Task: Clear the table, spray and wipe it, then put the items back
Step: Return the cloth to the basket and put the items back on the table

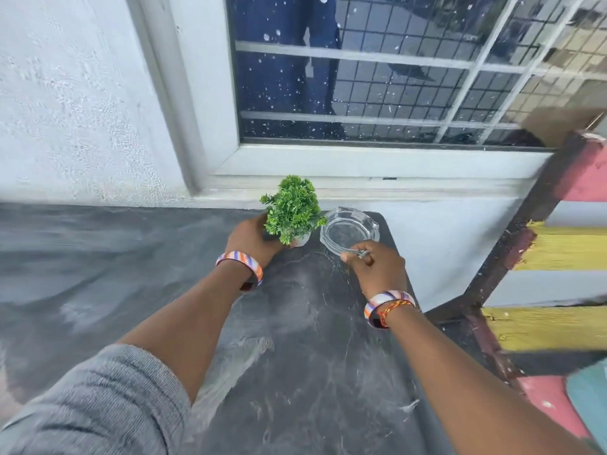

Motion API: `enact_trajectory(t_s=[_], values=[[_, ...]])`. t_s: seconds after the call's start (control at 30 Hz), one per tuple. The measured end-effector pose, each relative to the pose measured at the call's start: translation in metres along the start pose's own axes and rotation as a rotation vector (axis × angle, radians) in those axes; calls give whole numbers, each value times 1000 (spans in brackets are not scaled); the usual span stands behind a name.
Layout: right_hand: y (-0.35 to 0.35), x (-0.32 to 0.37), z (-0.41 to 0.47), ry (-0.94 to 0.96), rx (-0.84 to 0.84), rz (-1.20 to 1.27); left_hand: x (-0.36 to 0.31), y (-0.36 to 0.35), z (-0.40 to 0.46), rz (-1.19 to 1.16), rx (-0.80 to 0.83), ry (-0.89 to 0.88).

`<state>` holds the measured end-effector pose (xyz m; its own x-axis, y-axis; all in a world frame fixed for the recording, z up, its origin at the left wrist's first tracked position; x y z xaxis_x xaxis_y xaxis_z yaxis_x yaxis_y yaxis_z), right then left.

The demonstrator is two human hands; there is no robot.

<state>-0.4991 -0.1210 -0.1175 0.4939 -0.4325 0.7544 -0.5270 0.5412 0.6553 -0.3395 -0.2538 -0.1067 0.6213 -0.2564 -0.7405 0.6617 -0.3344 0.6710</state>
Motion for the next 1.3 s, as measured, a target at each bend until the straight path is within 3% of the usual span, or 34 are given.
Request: enact_trajectory(t_s=[0.27, 0.83, 1.03, 1.3], values=[[-6, -4, 3, 29, -67, -2, 3, 4, 8, 69, 23, -29], [-15, -3, 33, 87, -50, -54, -6, 1, 35, -24, 12, 13], [-13, -1, 26, 103, -8, -59, -3, 0, 28, 47, 3, 48], [-1, -1, -3, 42, -24, 41, 5, 25, -15, 136, -192, 231]])
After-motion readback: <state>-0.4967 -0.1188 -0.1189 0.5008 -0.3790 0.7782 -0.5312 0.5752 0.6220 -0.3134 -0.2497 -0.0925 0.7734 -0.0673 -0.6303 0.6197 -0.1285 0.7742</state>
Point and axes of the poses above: each hand's wrist, its own z-axis towards the middle knuckle, its own y-axis out of the back of the hand, x = y × z, the point moved 1 cm from there along z, towards the middle knuckle, and after that the axes turned 1 degree about z, right-handed, at the moved point
